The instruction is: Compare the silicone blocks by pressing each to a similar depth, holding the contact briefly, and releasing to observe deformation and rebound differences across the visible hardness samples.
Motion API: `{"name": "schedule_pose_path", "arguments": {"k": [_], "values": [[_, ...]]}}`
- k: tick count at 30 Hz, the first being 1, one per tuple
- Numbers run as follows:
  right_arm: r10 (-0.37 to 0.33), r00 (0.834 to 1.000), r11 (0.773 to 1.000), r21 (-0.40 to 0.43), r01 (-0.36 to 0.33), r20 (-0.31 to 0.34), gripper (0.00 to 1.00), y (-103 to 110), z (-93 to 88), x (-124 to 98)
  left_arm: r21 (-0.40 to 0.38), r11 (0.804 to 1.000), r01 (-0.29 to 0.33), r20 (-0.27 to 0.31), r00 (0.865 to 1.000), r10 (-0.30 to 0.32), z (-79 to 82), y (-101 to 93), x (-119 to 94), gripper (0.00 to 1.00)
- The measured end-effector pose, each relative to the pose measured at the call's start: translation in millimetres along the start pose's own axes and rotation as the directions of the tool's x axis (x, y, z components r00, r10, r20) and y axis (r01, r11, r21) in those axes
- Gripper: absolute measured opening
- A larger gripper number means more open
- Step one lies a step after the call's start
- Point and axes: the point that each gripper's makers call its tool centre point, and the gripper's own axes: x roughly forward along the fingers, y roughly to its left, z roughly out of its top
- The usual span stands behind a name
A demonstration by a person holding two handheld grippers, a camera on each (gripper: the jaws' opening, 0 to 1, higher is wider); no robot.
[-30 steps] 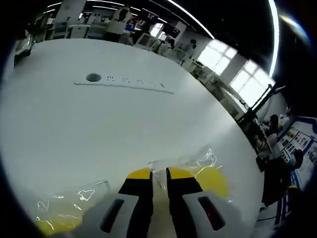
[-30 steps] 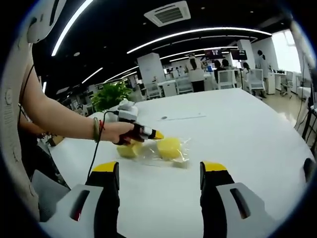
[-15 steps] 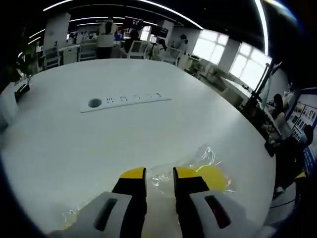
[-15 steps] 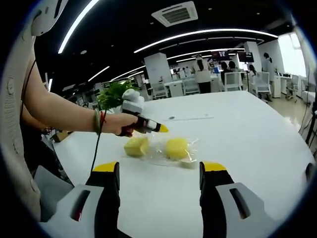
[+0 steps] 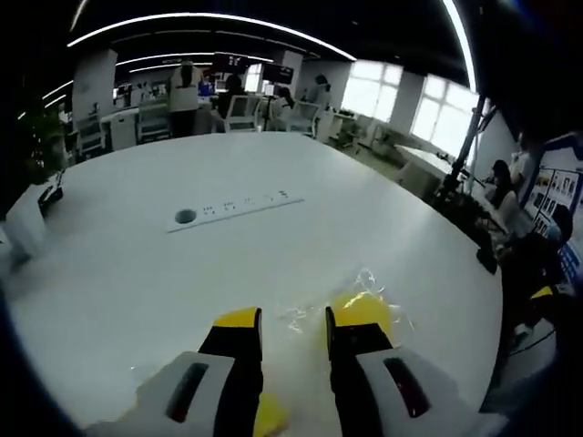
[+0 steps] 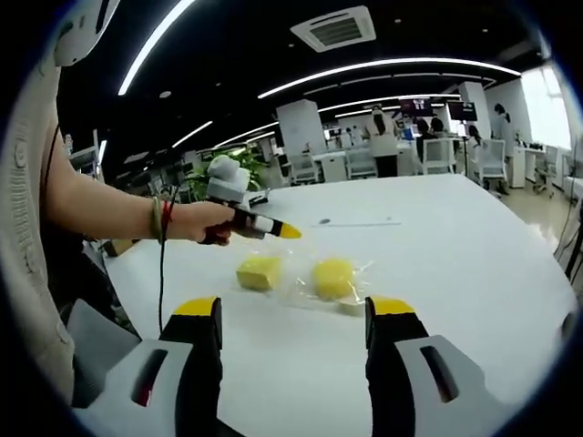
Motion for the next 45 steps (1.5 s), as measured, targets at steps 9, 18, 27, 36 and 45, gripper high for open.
{"name": "schedule_pose_path", "arguments": {"k": [9,18,27,36,45], "values": [[0.039,0.999,0.999,-0.016,-0.039,-0.009,0.59,11,1.5,4,0.018,1.000,-0.025,0.025,0.999,0.025,-9.8,6.7,-38,0.33],[0.096,0.995,0.995,-0.036,-0.097,-0.015,0.59,25,4.5,9,-0.003,0.998,-0.065,0.085,0.994,0.065,-13.0,15.1,-87,0.36],[0.126,0.992,0.990,-0.055,-0.127,-0.030,0.58,39,6.3,10,-0.033,0.993,-0.115,0.115,0.986,0.118,-22.5,25.8,-125,0.40],[0.130,0.990,0.988,-0.073,-0.133,-0.049,0.58,45,4.9,7,-0.033,0.991,-0.130,0.124,0.983,0.134,-34.6,20.9,-153,0.41],[0.130,0.990,0.987,-0.091,-0.135,-0.052,0.58,53,2.8,1,-0.025,0.989,-0.145,0.106,0.984,0.147,-60.2,15.0,-176,0.43]]}}
